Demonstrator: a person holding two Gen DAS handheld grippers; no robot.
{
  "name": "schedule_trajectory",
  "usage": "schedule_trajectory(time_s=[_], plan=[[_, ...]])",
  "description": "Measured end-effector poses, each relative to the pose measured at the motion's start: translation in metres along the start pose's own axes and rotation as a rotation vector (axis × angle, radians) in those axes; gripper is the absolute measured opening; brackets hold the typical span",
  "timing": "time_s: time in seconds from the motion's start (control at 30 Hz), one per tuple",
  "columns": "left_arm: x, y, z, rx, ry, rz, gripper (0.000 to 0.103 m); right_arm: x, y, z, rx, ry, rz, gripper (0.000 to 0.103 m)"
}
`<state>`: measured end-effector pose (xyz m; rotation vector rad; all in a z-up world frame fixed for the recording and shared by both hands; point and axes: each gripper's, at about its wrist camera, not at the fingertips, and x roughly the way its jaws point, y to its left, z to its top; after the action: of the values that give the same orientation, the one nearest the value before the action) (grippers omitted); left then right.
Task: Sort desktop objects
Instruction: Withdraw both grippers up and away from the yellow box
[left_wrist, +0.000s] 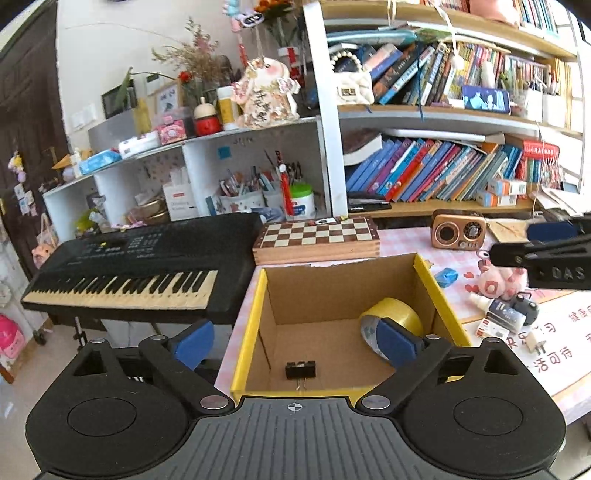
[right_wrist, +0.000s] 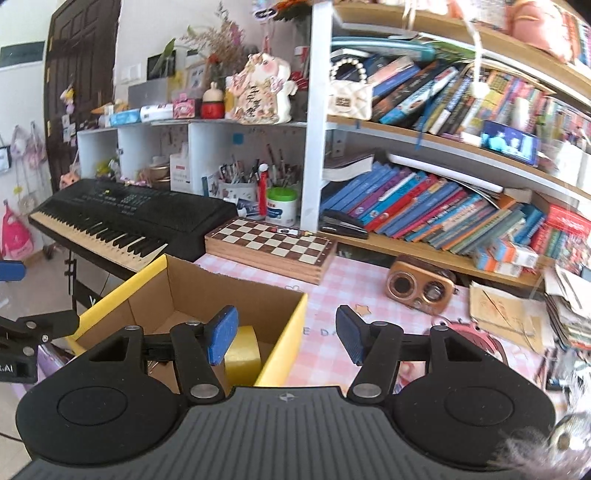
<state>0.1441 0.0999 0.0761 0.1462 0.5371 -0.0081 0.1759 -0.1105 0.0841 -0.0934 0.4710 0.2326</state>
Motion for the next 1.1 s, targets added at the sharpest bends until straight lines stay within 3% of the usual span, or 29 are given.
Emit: schedule_trajectory(time_s=[0.23,0.5,0.8,1.1], plan=[[-0.032,0.008,-0.02,-0.057,-0.014,0.016,0.097,-0.049,0.005,-0.026,0.046,-0.023,-0.033,0.057],[-0.062,0.001,-0.044,-0.036,-0.026,0.033,0.098,-0.083,0.018,-0.057,0.084,-0.031,-0.079,0.058],[-0.08,-0.006,-0.074,-0.05,-0.022,0.05,0.101,-0.104,0.041,-0.099,0.082,-0.007,-0.121,0.061],[-0.081,-0.013,-0.104,-0.081,0.053,0.046,0.101,-0.109,0.054,-0.13,0.096,0.055,-0.136,0.062]])
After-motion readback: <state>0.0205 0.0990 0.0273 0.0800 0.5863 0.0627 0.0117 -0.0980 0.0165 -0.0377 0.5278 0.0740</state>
